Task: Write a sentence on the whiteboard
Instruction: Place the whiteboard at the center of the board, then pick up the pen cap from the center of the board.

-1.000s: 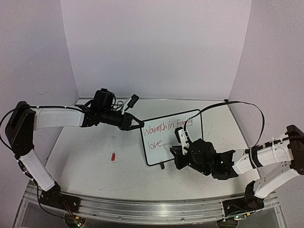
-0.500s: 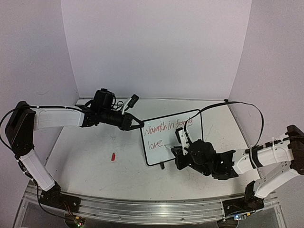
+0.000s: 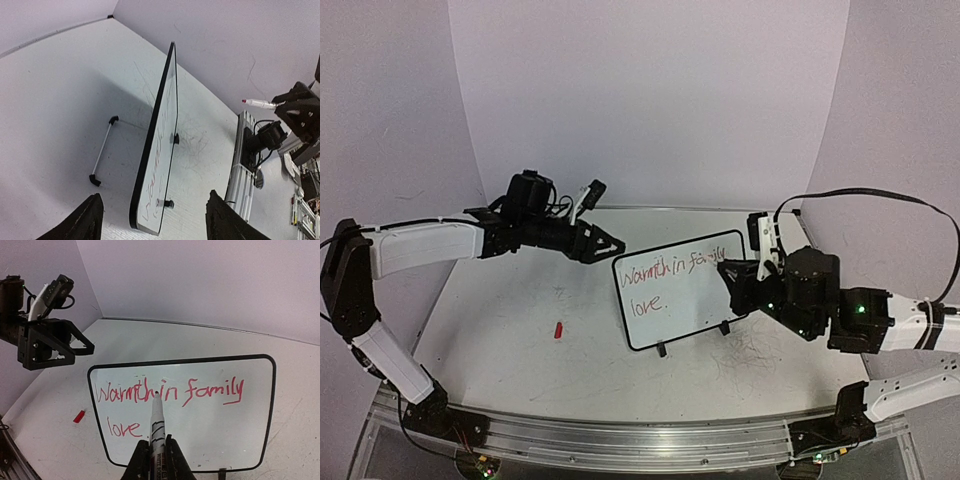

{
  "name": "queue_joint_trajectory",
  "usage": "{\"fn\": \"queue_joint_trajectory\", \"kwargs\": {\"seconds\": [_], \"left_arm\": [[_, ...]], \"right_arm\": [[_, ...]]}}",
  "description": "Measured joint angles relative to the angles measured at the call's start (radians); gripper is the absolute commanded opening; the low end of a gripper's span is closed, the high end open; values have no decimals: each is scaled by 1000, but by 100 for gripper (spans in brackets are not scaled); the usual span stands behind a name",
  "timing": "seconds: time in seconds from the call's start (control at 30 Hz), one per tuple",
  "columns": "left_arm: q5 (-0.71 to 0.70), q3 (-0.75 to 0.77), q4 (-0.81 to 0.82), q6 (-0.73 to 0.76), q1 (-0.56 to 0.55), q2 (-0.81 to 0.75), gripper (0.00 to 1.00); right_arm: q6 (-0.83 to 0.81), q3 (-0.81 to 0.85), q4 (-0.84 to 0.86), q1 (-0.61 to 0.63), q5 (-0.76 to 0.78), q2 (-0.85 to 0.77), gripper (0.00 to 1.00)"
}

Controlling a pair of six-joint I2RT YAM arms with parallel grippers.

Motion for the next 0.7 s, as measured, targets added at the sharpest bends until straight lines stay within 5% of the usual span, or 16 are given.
{"fn": "queue_joint_trajectory", "kwargs": {"seconds": [0.33,0.53,0.7], "left_arm": [[-352,-43,-108,-178,2,-323,90],[-456,-336,-179,-411,5,-535,76],[-462,-459,-272,-519,4,-493,60]], "right_arm": [[-32,169,-180,-29,60,5,0],[-51,180,-213,-63,46,5,0],[-63,180,-219,-71,5,28,0]]}}
